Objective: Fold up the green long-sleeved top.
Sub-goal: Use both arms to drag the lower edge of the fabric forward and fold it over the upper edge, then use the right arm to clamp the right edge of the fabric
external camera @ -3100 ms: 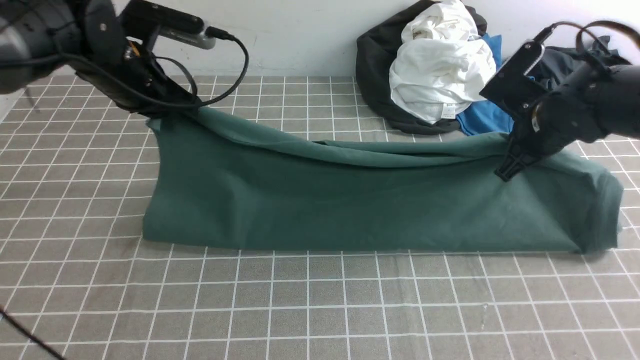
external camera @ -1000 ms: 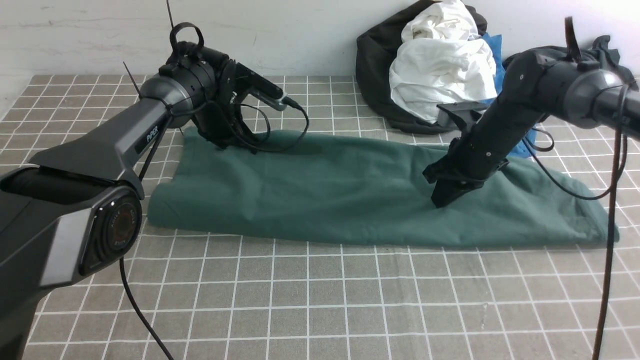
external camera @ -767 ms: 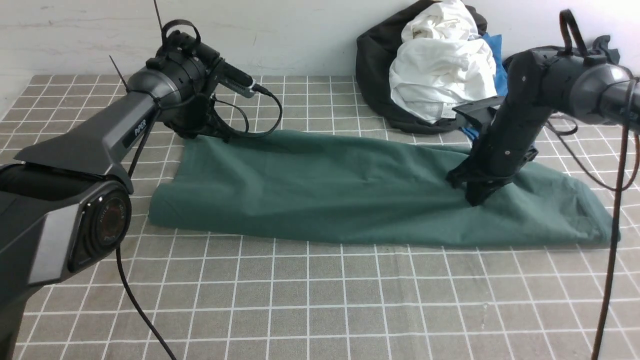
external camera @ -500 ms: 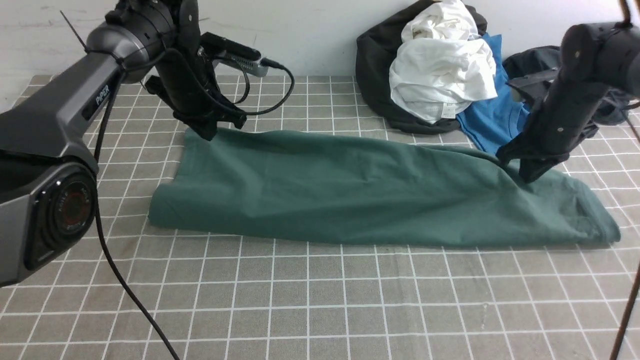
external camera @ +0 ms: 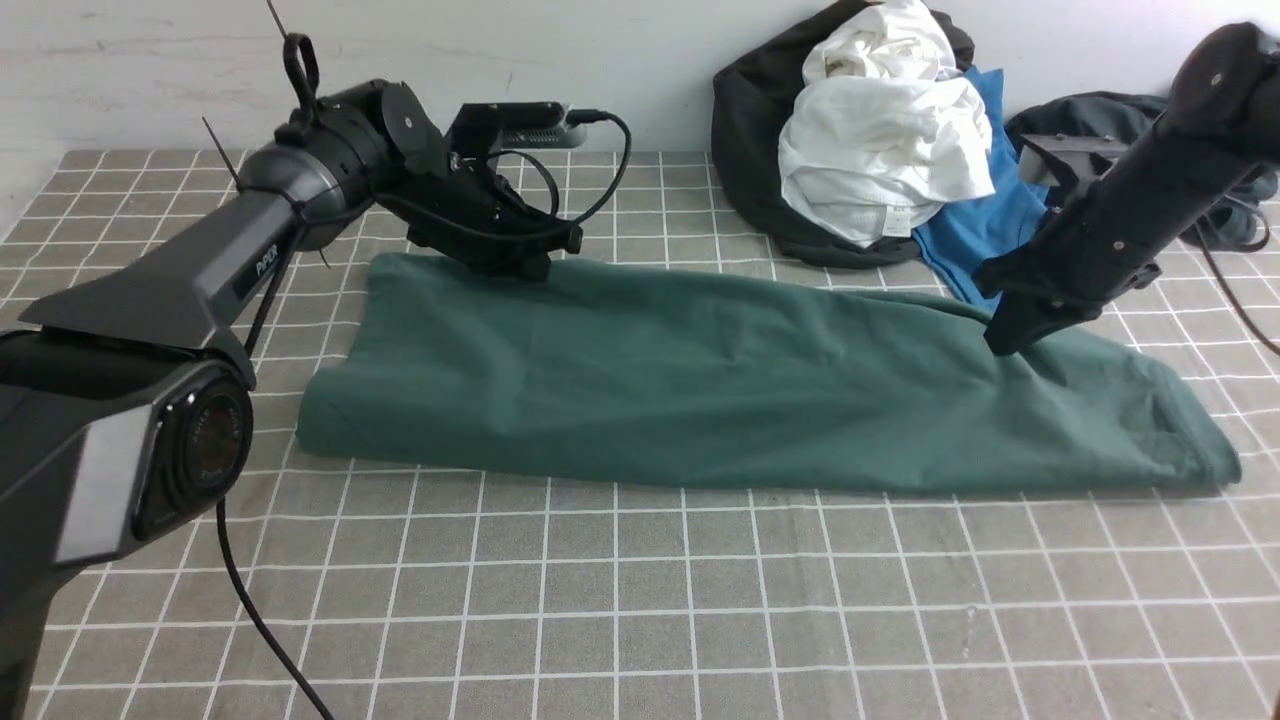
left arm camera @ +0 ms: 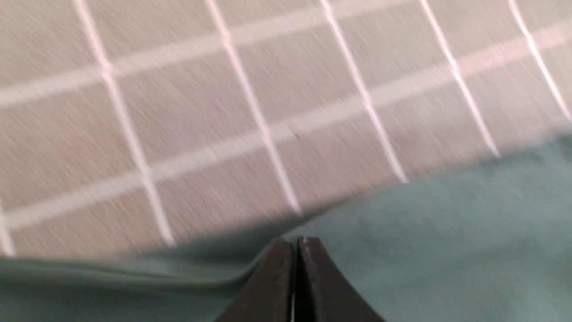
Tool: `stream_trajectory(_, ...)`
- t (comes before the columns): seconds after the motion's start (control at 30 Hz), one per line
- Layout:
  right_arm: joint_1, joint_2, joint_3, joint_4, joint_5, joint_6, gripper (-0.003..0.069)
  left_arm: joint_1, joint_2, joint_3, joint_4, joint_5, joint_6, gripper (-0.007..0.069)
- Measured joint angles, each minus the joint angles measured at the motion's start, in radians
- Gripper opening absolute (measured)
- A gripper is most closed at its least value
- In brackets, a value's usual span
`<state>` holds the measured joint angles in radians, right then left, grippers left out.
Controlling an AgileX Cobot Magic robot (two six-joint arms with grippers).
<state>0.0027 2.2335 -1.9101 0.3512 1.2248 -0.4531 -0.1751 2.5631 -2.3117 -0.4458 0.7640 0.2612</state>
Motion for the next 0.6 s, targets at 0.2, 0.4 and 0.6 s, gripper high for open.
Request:
stream_trajectory(0.2, 0.039, -0.094, 0.023, -0.027, 0.002, 0.02, -0.0007, 0.017, -0.027, 0.0, 0.067, 0.014, -0.034, -0.0007)
stream_trajectory(0.4, 0.09, -0.174, 0.229, -0.057, -0.082, 0.017, -0.0007, 0.028, -0.148, 0.001, 0.179, 0.416, 0.02, -0.0007)
stream_trajectory(0.6, 0.091, -0.171, 0.433, -0.231, -0.175, 0.068, -0.0007, 0.032, -0.241, 0.204, 0.274, 0.455, 0.042, -0.0007)
